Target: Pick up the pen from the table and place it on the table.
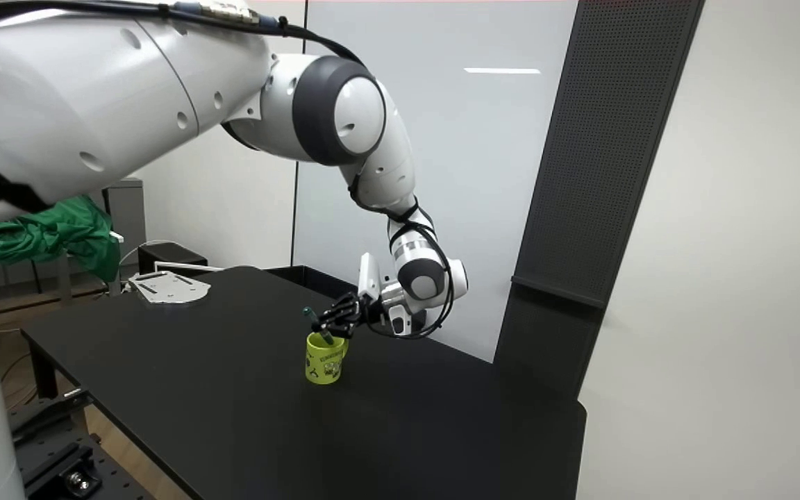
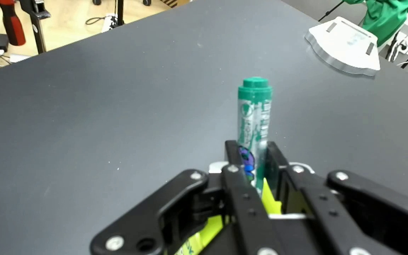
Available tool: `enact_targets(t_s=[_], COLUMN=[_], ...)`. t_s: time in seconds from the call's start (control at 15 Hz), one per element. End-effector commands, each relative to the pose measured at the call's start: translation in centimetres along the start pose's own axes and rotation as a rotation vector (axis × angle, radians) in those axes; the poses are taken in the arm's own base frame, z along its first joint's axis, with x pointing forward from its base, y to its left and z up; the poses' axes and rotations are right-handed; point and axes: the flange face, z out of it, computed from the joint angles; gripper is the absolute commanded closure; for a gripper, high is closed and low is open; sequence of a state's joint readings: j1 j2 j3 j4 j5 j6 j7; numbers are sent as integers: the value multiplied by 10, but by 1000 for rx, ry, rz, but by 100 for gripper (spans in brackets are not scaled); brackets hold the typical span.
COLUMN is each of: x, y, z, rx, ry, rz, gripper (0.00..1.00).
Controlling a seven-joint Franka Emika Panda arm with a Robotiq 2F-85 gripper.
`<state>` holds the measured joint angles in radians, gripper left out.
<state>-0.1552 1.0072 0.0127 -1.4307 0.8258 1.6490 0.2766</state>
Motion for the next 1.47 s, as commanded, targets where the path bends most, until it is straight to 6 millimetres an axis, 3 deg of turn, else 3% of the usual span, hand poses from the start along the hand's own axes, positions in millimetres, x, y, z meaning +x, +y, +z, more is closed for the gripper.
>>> enact_targets(t_s=[0.0,0.07,0.13,0.27,0.67,1.0,1.4], x=[21,24,24,22,-20,-48,-60], y=[6,9,8,4,-22,-40,-44], z=[1,2,2,-3,-42,-67,-71], rx=[21,16,10,1,-65,-181,-357], ry=[-40,-42,-46,-32,93,264,529], rz=[42,44,37,18,-92,-203,-380], gripper=[95,54,53,41,1,0,0])
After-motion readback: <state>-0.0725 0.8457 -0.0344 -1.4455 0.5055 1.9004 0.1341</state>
